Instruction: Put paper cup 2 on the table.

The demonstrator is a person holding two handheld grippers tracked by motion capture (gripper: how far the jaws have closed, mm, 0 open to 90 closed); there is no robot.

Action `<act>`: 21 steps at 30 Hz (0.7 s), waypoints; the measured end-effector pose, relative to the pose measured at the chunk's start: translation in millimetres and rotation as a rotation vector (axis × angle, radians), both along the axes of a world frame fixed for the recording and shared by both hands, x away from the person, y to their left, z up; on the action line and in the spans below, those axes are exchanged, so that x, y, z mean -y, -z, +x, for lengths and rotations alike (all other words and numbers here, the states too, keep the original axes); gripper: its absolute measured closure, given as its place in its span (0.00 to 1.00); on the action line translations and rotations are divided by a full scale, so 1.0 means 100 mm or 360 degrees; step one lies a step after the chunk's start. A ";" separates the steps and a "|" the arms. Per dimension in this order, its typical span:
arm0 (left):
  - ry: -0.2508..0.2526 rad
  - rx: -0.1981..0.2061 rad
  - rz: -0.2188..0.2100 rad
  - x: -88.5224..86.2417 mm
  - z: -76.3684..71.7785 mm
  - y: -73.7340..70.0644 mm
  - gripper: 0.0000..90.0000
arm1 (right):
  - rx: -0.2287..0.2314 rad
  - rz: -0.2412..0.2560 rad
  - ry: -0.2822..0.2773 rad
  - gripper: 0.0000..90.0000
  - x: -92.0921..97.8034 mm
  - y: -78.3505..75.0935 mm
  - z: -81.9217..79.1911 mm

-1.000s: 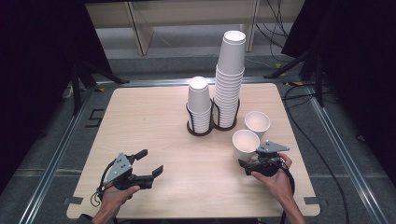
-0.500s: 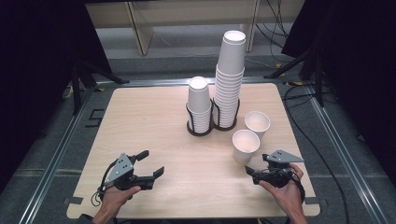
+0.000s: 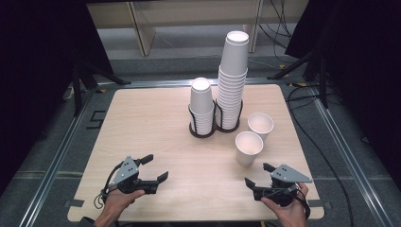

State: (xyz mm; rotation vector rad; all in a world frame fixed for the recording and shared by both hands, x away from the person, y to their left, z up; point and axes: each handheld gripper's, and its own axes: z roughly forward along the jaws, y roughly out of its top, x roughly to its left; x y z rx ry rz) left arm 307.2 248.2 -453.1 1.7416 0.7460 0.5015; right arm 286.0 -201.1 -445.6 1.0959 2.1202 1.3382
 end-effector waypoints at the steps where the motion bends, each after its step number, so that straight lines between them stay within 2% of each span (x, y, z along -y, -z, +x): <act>1: 0.0010 0.0019 -0.0033 0.01 0.01 0.01 0.16 | 0.0015 0.0006 0.0001 0.17 0.00 0.00 -0.02; 2: 0.0000 0.0003 -0.0003 0.00 0.00 0.00 0.16 | 0.0020 0.0001 0.0003 0.17 0.00 0.01 -0.03; 3: -0.0002 0.0003 -0.0002 0.00 0.00 0.00 0.16 | 0.0040 0.0000 0.0006 0.17 0.01 0.01 -0.05; 5: 0.0005 0.0016 -0.0027 0.01 0.01 0.02 0.16 | 0.0028 0.0029 0.0014 0.17 0.00 0.03 -0.07; 6: -0.0004 0.0002 -0.0001 0.01 0.00 0.01 0.16 | -0.0003 0.0044 0.0016 0.17 0.00 0.03 -0.09; 7: -0.0003 0.0004 0.0000 0.01 0.00 0.01 0.16 | 0.0021 0.0034 0.0015 0.17 0.02 0.04 -0.09; 8: -0.0001 0.0006 0.0001 0.01 0.00 0.01 0.16 | 0.0024 0.0050 0.0009 0.17 0.02 0.04 -0.11; 9: 0.0001 0.0007 0.0001 0.01 0.00 0.01 0.16 | -0.0003 0.0062 0.0020 0.17 0.01 0.04 -0.14; 10: -0.0001 0.0009 -0.0001 0.01 0.00 0.01 0.16 | 0.0018 0.0074 0.0007 0.17 0.01 0.05 -0.13; 11: -0.0001 0.0008 -0.0002 0.01 0.00 0.01 0.16 | 0.0022 0.0031 0.0012 0.17 0.03 0.04 -0.14; 12: 0.0008 0.0021 -0.0027 0.01 0.01 0.02 0.16 | 0.0050 0.0043 0.0000 0.17 0.02 0.05 -0.13; 21: 0.0003 0.0012 -0.0004 0.01 0.00 0.01 0.16 | 0.0030 0.0030 0.0029 0.17 0.05 0.05 -0.15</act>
